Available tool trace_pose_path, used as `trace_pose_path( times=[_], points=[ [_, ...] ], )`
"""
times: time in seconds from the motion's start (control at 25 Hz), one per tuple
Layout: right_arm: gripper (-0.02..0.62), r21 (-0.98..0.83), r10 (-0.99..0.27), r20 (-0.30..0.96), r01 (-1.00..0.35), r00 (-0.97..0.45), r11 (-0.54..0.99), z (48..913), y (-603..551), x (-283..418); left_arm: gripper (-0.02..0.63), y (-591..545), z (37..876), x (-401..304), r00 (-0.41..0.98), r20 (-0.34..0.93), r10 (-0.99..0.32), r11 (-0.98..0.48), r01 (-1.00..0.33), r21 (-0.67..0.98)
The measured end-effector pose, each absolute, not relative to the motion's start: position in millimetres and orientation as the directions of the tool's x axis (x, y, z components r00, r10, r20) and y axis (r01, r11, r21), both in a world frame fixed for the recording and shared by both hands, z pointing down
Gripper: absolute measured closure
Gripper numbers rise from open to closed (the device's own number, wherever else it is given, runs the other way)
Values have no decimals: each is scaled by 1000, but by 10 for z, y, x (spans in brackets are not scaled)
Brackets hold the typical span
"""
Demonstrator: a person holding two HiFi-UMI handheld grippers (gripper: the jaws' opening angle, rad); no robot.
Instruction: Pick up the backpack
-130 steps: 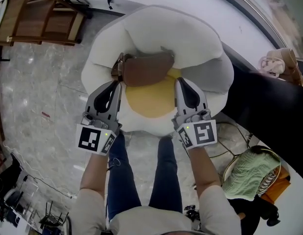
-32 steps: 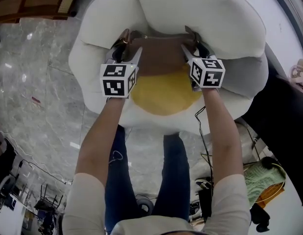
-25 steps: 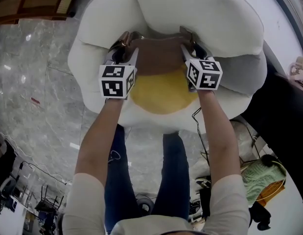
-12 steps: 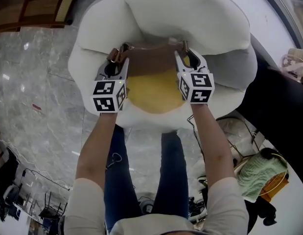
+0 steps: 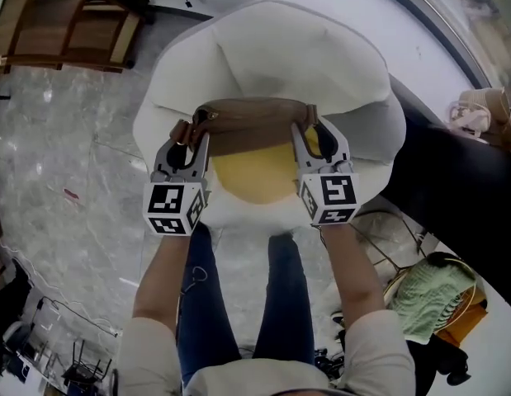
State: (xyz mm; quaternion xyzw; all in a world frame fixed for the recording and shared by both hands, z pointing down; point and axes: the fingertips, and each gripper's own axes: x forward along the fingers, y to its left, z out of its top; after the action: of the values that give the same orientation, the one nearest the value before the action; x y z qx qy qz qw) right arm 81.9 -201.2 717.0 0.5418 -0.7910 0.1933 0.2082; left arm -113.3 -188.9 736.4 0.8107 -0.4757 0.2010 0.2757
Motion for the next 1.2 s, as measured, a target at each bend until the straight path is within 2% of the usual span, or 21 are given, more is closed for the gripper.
trace_pose_path(
  times=[1.2],
  points=[
    [437, -36, -869, 388, -947, -308, 320, 4432, -1633, 756, 492, -1689, 4699, -1202, 508, 478, -717, -468, -858, 209]
  ],
)
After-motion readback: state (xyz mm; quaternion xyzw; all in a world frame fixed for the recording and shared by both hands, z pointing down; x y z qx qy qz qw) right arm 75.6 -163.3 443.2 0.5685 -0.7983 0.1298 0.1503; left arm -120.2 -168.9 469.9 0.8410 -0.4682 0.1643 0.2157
